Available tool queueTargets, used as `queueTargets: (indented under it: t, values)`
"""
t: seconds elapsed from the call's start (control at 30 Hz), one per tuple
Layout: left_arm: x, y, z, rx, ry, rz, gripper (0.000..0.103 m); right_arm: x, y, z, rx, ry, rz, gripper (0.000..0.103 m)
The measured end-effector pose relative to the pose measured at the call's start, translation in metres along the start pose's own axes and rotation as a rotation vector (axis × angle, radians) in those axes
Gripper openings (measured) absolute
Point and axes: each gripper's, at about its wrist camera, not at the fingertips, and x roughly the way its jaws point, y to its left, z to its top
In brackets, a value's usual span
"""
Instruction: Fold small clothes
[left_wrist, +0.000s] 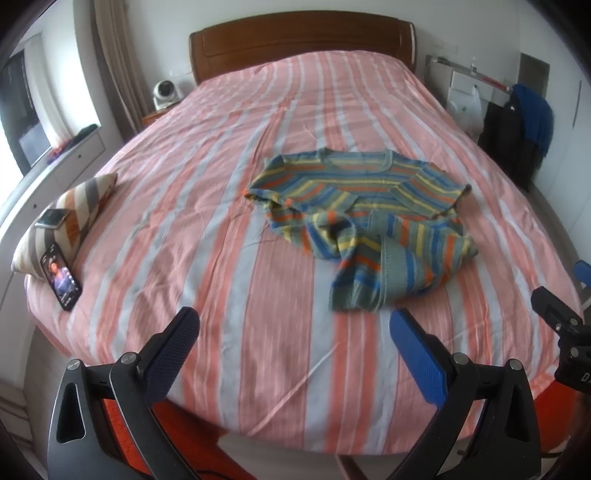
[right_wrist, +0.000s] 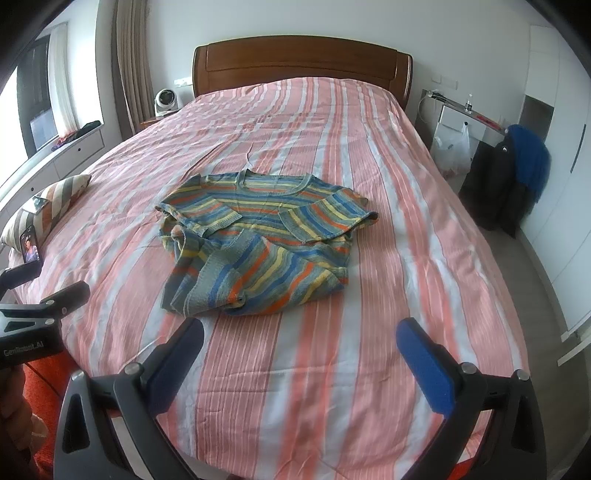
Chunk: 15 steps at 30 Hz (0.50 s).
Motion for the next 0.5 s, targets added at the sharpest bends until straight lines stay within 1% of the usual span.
queueTargets:
  t: [0.03,0.1,0.37,0.5]
  values:
    - [0.0,0.0,0.0,0.0,-0.001,0.001,0.103,-0.001,0.0,-0.002,0.0,0.001,0.0,0.103]
    - [0.0,0.001,0.0,0.0,0.0,0.002,0.103,-0.006,0.015,0.006,0.002,-0.005,-0.001,0.103]
    - [0.001,0.002,-0.001,0.0,0.002,0.003,0.103,-0.005,0.015,0.006,0.007,0.01,-0.005,0.103]
    - [0.002,0.009,-0.001,-0.014,-0.001,0.013,0.103,-0.006,0.013,0.005,0.009,-0.005,-0.014,0.103]
